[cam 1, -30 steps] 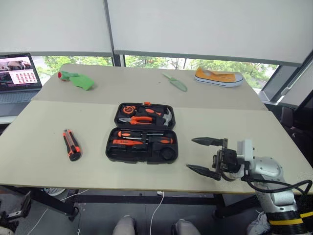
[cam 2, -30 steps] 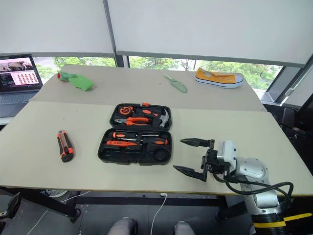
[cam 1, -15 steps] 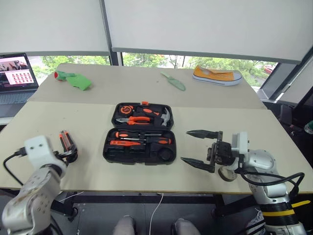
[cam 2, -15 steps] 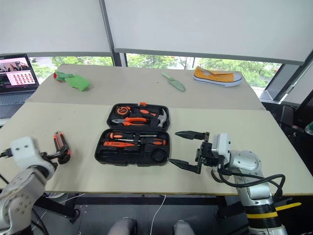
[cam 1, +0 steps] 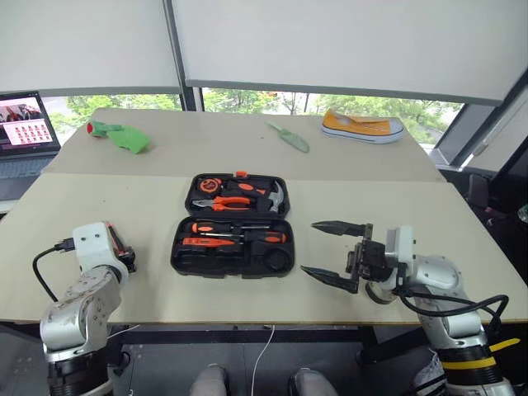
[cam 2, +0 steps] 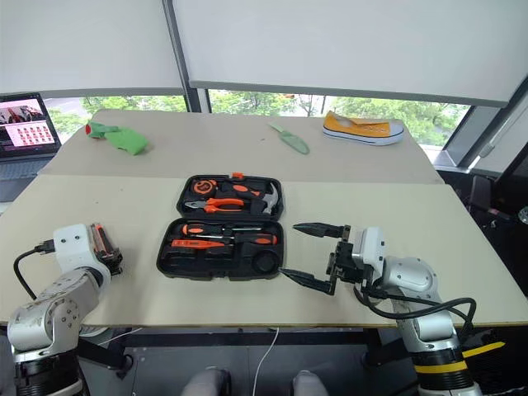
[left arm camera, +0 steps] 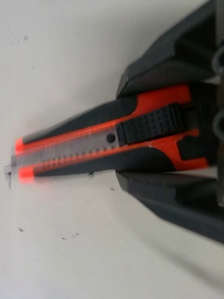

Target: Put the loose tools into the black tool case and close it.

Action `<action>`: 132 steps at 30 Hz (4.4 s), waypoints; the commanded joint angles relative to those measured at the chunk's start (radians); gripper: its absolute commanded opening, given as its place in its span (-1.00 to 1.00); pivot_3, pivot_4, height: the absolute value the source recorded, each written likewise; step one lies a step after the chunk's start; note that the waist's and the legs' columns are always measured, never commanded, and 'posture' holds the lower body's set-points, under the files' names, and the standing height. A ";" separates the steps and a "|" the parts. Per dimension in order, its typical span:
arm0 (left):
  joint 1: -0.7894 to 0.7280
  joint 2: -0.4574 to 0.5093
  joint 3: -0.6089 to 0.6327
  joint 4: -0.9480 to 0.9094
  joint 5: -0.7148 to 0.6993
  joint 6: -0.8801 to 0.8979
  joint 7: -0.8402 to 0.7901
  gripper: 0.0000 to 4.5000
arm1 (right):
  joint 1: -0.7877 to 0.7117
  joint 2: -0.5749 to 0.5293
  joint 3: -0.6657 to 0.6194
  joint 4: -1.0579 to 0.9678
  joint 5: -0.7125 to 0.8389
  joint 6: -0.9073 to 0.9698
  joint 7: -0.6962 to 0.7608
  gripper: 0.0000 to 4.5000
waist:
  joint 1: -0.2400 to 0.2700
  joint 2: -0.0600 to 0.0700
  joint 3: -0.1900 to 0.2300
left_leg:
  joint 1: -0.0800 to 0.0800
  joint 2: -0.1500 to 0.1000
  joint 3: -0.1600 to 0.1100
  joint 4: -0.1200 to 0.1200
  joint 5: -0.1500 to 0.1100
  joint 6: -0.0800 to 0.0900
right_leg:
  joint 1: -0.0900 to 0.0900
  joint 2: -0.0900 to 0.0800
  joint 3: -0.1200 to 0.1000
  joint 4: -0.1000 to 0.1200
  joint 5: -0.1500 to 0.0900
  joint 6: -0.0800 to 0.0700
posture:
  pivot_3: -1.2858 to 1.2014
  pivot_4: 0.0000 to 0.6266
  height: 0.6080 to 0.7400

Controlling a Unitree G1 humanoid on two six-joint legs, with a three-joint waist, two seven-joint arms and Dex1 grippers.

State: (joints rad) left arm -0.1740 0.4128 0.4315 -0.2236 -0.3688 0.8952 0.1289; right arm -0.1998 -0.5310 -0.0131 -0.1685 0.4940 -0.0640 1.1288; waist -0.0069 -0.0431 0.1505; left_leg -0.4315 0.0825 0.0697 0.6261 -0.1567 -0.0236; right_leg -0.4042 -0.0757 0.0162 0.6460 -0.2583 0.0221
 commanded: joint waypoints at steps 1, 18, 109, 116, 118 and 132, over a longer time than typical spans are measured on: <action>0.033 0.147 0.001 0.057 -0.021 -0.227 -0.330 -0.20 | 0.001 -0.018 -0.016 -0.042 0.006 -0.003 -0.001 1.00 | -0.001 0.000 0.000 | 0.000 0.000 0.000 0.000 0.000 0.000 | 0.000 0.000 0.000 0.000 0.000 0.000 | 0.03 -0.52 1.00; -0.340 0.442 -0.444 0.541 0.060 -1.012 -1.700 -0.20 | 0.071 -0.165 -0.100 -0.148 0.102 0.126 0.027 1.00 | 0.018 0.002 0.002 | -0.015 0.001 0.006 0.001 0.005 0.007 | -0.015 -0.001 0.001 0.000 0.001 0.000 | 0.03 -0.52 1.00; -0.425 0.197 -0.363 0.770 -0.056 -1.040 -1.639 0.17 | 0.311 -0.103 -0.271 -0.199 0.080 0.180 -0.164 1.00 | 0.020 0.012 -0.007 | -0.009 0.000 0.002 0.008 0.004 0.010 | -0.002 0.000 0.001 0.001 0.000 0.006 | 0.03 -0.52 1.00; -0.143 0.315 -0.250 0.461 -0.155 -0.925 -1.634 0.98 | 0.645 -0.107 -0.522 -0.227 0.028 0.106 -0.172 1.00 | 0.012 0.013 -0.007 | -0.007 0.000 0.001 0.007 0.000 0.010 | -0.001 0.000 0.001 0.001 -0.004 0.005 | 0.03 -0.52 1.00; -0.047 0.348 -0.229 0.424 -0.143 -0.912 -1.621 0.98 | 0.729 -0.092 -0.589 -0.177 0.004 0.057 -0.158 1.00 | 0.011 0.013 -0.007 | -0.005 0.001 0.001 0.007 0.000 0.009 | 0.000 -0.001 0.001 0.001 -0.007 0.008 | 0.03 -0.52 1.00; 0.106 0.293 -0.279 0.125 -0.232 -0.780 -1.532 0.98 | 0.757 -0.352 -0.535 -0.317 0.030 0.436 -0.164 1.00 | 0.004 0.015 -0.008 | 0.008 -0.002 0.010 0.002 -0.006 -0.001 | 0.002 -0.013 -0.001 -0.003 -0.010 0.005 | 0.03 -0.52 1.00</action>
State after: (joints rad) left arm -0.0633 0.7139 0.1627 -0.0614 -0.5872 0.1071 -1.4224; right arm 0.5724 -0.8476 -0.5708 -0.4441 0.5073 0.2861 0.9674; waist -0.0025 -0.0279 0.1422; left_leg -0.4233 0.0802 0.0795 0.6276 -0.1626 -0.0242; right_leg -0.4023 -0.0891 0.0151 0.6431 -0.2687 0.0270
